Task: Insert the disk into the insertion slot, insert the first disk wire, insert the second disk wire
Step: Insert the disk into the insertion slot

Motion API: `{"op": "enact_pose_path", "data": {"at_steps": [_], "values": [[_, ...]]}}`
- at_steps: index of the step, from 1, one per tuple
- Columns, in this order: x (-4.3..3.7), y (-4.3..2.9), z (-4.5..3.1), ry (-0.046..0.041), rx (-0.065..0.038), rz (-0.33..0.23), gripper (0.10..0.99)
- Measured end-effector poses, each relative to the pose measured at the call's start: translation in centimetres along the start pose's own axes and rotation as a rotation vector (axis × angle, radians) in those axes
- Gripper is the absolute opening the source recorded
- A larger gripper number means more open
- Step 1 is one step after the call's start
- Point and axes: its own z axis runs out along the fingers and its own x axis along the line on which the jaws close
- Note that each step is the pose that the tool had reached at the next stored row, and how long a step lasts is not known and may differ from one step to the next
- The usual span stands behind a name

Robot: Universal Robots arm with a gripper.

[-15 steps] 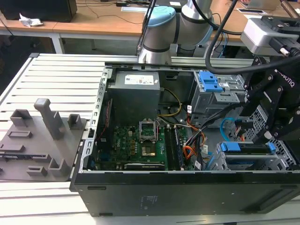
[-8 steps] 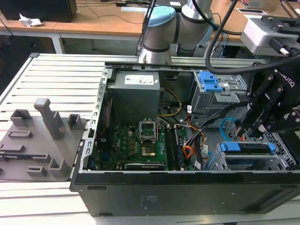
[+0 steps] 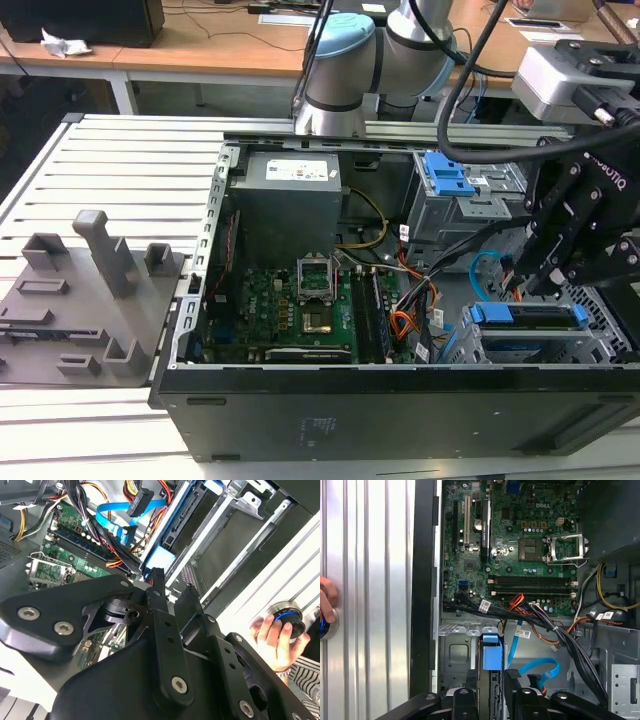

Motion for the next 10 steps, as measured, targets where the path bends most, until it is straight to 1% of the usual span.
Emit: {"op": "enact_pose_path", "data": {"at_steps": [1,4,6,8,9,10], "values": [[0.00,-0.01,0.32,0.0000,0.000,0.000,0.353],[-0.01,-0.04,0.98,-0.0002,-0.001,0.000,0.353],[-0.01,-0.04,1.08,-0.0012,-0.001,0.000,0.337],[-0.02,-0.05,1.21,-0.0018,-0.001,0.000,0.208],[-0.02,-0.05,1.27,-0.0019,-0.001,0.000,0.208],[-0.01,-0.06,1.41,-0.0020,-0.001,0.000,0.149]]}}
